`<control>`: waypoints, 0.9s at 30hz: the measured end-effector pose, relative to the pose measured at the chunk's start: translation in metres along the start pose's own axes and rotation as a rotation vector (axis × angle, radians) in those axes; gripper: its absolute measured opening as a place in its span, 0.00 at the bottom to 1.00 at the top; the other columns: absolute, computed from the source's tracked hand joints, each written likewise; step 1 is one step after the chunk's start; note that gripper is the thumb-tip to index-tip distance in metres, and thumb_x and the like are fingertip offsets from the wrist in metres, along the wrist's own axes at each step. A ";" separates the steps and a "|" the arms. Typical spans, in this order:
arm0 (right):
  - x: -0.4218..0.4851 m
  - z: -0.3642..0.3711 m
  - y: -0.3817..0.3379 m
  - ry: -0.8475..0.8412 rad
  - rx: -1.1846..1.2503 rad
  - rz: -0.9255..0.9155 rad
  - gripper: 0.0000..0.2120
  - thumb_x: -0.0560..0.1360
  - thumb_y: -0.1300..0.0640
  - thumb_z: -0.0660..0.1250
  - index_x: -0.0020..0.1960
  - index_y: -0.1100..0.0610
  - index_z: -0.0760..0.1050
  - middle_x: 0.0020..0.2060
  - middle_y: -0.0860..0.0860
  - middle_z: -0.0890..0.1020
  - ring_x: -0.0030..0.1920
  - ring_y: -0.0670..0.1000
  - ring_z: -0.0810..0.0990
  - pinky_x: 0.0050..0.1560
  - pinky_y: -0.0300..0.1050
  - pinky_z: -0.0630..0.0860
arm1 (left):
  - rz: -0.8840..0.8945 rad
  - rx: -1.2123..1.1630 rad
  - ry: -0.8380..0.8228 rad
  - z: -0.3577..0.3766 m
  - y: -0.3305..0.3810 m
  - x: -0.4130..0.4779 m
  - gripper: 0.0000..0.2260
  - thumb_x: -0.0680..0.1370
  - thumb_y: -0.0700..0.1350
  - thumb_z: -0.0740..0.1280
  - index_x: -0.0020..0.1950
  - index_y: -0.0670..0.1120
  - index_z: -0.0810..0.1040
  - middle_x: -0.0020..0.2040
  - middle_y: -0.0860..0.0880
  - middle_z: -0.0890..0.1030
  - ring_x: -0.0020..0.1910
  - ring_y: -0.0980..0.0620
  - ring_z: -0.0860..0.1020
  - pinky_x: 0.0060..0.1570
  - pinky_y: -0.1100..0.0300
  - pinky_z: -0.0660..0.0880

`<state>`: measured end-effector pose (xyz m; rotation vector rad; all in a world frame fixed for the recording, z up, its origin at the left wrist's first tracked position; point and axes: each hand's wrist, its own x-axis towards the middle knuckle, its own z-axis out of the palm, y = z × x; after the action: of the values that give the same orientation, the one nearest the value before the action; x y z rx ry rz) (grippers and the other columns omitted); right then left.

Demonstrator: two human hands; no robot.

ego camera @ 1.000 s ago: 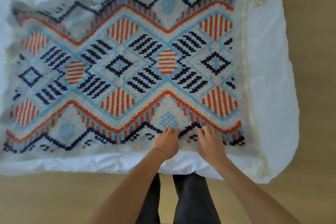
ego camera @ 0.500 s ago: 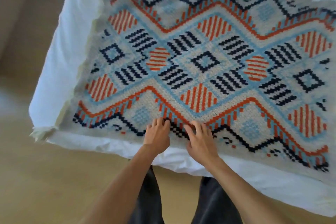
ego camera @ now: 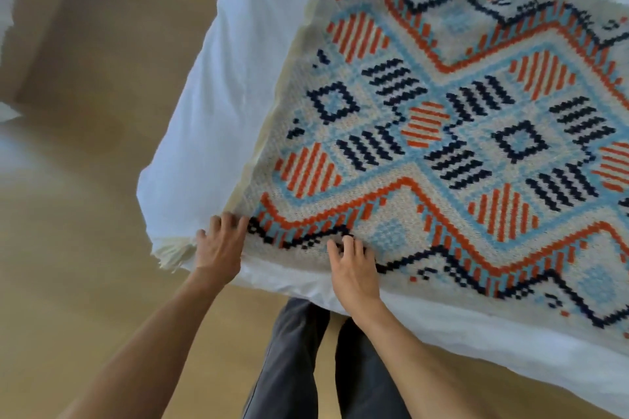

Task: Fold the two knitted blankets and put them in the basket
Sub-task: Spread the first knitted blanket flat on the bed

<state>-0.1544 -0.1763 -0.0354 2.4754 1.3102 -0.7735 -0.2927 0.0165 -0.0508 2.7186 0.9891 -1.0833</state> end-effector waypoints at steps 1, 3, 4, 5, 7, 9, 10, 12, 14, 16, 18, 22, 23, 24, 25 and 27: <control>0.003 0.000 0.000 0.000 -0.004 0.007 0.26 0.56 0.63 0.78 0.53 0.58 0.79 0.44 0.59 0.80 0.43 0.59 0.79 0.39 0.52 0.79 | 0.002 -0.004 0.000 0.000 0.000 0.003 0.27 0.72 0.40 0.65 0.70 0.47 0.61 0.63 0.43 0.65 0.57 0.43 0.67 0.47 0.51 0.73; 0.005 0.000 0.003 0.028 0.010 0.013 0.22 0.56 0.65 0.79 0.48 0.60 0.79 0.40 0.58 0.80 0.40 0.56 0.80 0.36 0.48 0.79 | 0.017 -0.016 -0.015 0.001 -0.002 0.008 0.27 0.74 0.38 0.65 0.70 0.47 0.60 0.63 0.42 0.65 0.57 0.43 0.69 0.46 0.53 0.75; 0.006 -0.001 0.005 0.033 0.032 0.006 0.20 0.57 0.66 0.78 0.48 0.60 0.79 0.40 0.57 0.80 0.40 0.56 0.81 0.36 0.47 0.80 | 0.024 -0.021 -0.039 0.002 -0.004 0.009 0.26 0.75 0.38 0.64 0.70 0.47 0.60 0.63 0.43 0.64 0.57 0.43 0.69 0.45 0.54 0.76; 0.004 0.000 0.006 0.007 0.061 -0.011 0.19 0.61 0.66 0.76 0.50 0.61 0.78 0.42 0.57 0.80 0.43 0.56 0.81 0.39 0.46 0.80 | 0.026 -0.025 -0.073 0.003 -0.007 0.009 0.24 0.76 0.37 0.62 0.70 0.47 0.60 0.63 0.43 0.64 0.57 0.44 0.69 0.45 0.55 0.76; -0.002 0.000 0.005 -0.080 0.136 -0.068 0.18 0.69 0.66 0.69 0.58 0.63 0.74 0.51 0.58 0.78 0.52 0.57 0.79 0.47 0.48 0.79 | 0.022 -0.037 -0.142 0.003 -0.013 0.004 0.23 0.77 0.37 0.60 0.70 0.48 0.61 0.63 0.44 0.65 0.58 0.44 0.70 0.46 0.55 0.75; -0.003 0.001 0.007 -0.180 0.212 -0.114 0.17 0.75 0.64 0.58 0.64 0.63 0.69 0.60 0.59 0.73 0.59 0.58 0.73 0.54 0.50 0.74 | 0.039 -0.016 -0.211 -0.003 -0.015 0.003 0.22 0.76 0.38 0.60 0.69 0.48 0.61 0.63 0.45 0.66 0.60 0.45 0.69 0.48 0.55 0.74; -0.001 -0.001 0.010 -0.210 0.249 -0.122 0.18 0.76 0.61 0.55 0.65 0.62 0.67 0.62 0.58 0.72 0.61 0.58 0.71 0.56 0.51 0.72 | 0.049 -0.004 -0.247 -0.008 -0.014 0.004 0.21 0.76 0.39 0.60 0.69 0.48 0.62 0.63 0.45 0.67 0.61 0.45 0.69 0.48 0.56 0.73; 0.010 -0.009 0.019 -0.198 0.314 -0.123 0.19 0.77 0.58 0.53 0.65 0.61 0.68 0.62 0.57 0.73 0.61 0.56 0.71 0.58 0.50 0.70 | 0.049 -0.013 -0.279 -0.024 -0.008 0.014 0.19 0.75 0.42 0.59 0.67 0.48 0.66 0.63 0.45 0.69 0.61 0.45 0.70 0.51 0.55 0.73; 0.028 -0.021 0.031 -0.098 0.376 -0.123 0.17 0.77 0.57 0.53 0.62 0.60 0.70 0.58 0.55 0.75 0.56 0.53 0.73 0.54 0.47 0.71 | 0.031 -0.067 -0.239 -0.044 0.002 0.029 0.17 0.76 0.44 0.60 0.65 0.47 0.69 0.60 0.45 0.73 0.59 0.45 0.72 0.52 0.54 0.75; 0.049 -0.035 0.045 0.010 0.424 -0.112 0.14 0.79 0.58 0.53 0.59 0.59 0.72 0.54 0.53 0.76 0.52 0.51 0.74 0.51 0.44 0.73 | 0.025 -0.142 -0.159 -0.065 0.017 0.047 0.15 0.77 0.45 0.60 0.63 0.46 0.70 0.57 0.46 0.74 0.57 0.45 0.74 0.51 0.53 0.76; 0.074 -0.052 0.062 0.090 0.442 -0.084 0.13 0.79 0.59 0.54 0.60 0.59 0.72 0.54 0.52 0.76 0.52 0.50 0.74 0.52 0.43 0.73 | 0.034 -0.224 -0.078 -0.087 0.035 0.068 0.17 0.76 0.42 0.59 0.65 0.46 0.68 0.58 0.45 0.74 0.57 0.46 0.73 0.51 0.53 0.76; 0.123 -0.088 0.103 0.199 0.433 0.001 0.11 0.79 0.60 0.56 0.59 0.58 0.71 0.53 0.52 0.75 0.51 0.50 0.73 0.51 0.44 0.74 | 0.101 -0.312 0.043 -0.133 0.073 0.113 0.19 0.77 0.41 0.58 0.68 0.44 0.64 0.62 0.43 0.71 0.57 0.46 0.72 0.53 0.54 0.75; 0.134 -0.097 0.114 0.216 0.422 0.017 0.11 0.79 0.59 0.56 0.59 0.58 0.71 0.53 0.52 0.75 0.52 0.50 0.73 0.51 0.45 0.74 | 0.116 -0.317 0.062 -0.145 0.081 0.125 0.19 0.77 0.42 0.58 0.69 0.44 0.63 0.63 0.42 0.69 0.58 0.45 0.71 0.53 0.53 0.75; 0.147 -0.106 0.124 0.229 0.413 0.033 0.12 0.78 0.59 0.56 0.60 0.58 0.71 0.53 0.52 0.75 0.53 0.51 0.73 0.51 0.45 0.74 | 0.130 -0.320 0.077 -0.158 0.087 0.137 0.19 0.77 0.42 0.58 0.68 0.44 0.63 0.63 0.41 0.68 0.58 0.44 0.70 0.53 0.52 0.74; 0.159 -0.114 0.134 0.239 0.404 0.051 0.12 0.78 0.59 0.57 0.61 0.58 0.71 0.54 0.52 0.74 0.54 0.52 0.73 0.50 0.46 0.74 | 0.141 -0.324 0.088 -0.170 0.092 0.149 0.19 0.77 0.41 0.57 0.67 0.44 0.63 0.62 0.41 0.67 0.58 0.43 0.70 0.52 0.52 0.74; 0.185 -0.129 0.152 0.247 0.382 0.086 0.13 0.79 0.58 0.56 0.62 0.58 0.71 0.55 0.53 0.74 0.55 0.53 0.73 0.47 0.45 0.73 | 0.152 -0.320 0.105 -0.196 0.098 0.174 0.18 0.76 0.41 0.57 0.67 0.43 0.63 0.63 0.40 0.66 0.59 0.42 0.68 0.52 0.51 0.73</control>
<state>0.0997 -0.0785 -0.0359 2.9909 1.2132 -0.7788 -0.0223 0.0864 -0.0315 2.5576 0.8652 -0.6965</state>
